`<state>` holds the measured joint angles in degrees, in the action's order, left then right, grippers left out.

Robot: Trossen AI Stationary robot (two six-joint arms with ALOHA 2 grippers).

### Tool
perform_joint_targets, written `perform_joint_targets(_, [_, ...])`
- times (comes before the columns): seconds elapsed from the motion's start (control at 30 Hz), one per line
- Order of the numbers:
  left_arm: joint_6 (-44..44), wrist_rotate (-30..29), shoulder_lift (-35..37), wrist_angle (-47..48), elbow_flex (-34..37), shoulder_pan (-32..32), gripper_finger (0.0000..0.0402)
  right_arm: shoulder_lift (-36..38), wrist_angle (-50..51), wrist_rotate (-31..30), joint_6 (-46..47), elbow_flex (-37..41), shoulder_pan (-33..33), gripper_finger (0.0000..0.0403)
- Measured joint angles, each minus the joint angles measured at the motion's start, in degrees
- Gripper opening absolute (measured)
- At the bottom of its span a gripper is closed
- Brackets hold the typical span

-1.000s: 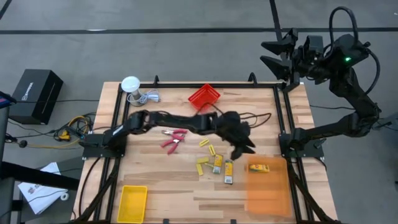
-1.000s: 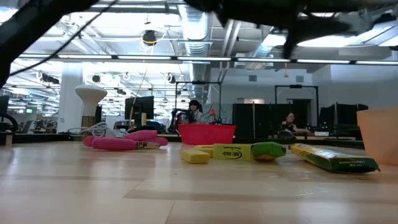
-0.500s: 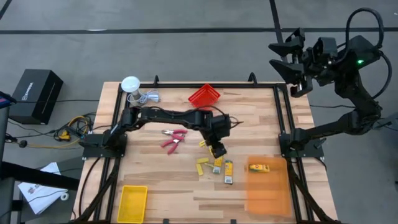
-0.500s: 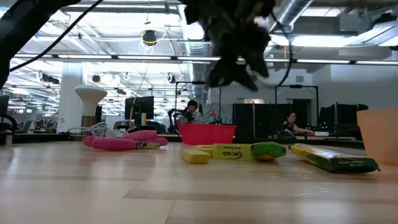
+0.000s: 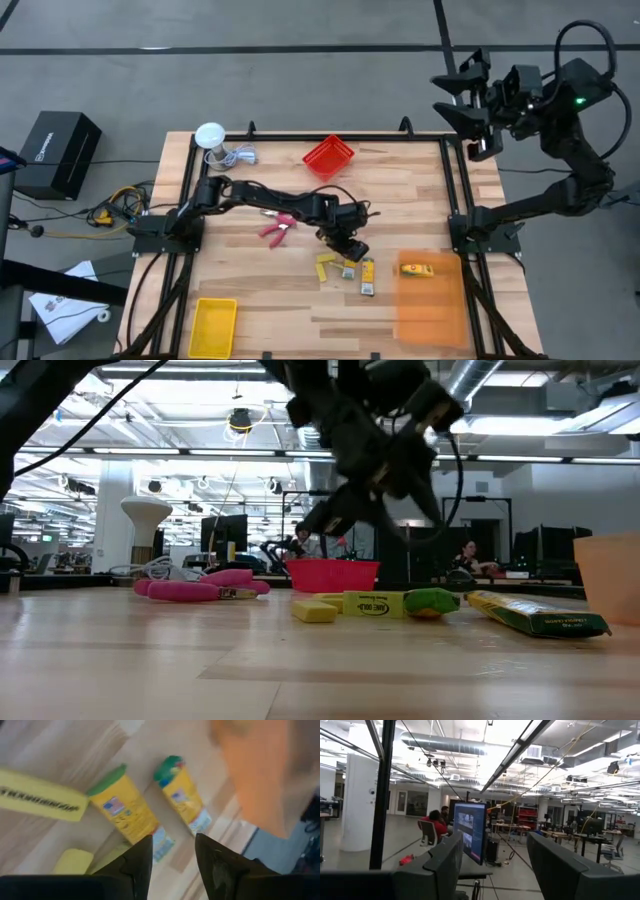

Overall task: Pick & Place School Supplies
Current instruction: Put the crayon box into the orange bin

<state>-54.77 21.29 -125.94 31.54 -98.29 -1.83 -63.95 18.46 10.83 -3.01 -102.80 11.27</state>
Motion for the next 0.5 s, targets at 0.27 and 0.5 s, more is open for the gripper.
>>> perform_joint_targets(0.27, [-2.8, 0.0, 0.0, -2.7, 3.8, 0.0, 0.0181, 0.7, 1.0, 3.1, 0.6, 0.0, 0.0, 0.0212])
perform_joint_targets(0.5, [-5.7, 0.0, 0.0, -9.6, 5.6, 0.0, 0.0198, 0.7, 1.0, 5.9, 0.9, 0.0, 0.0, 0.0212])
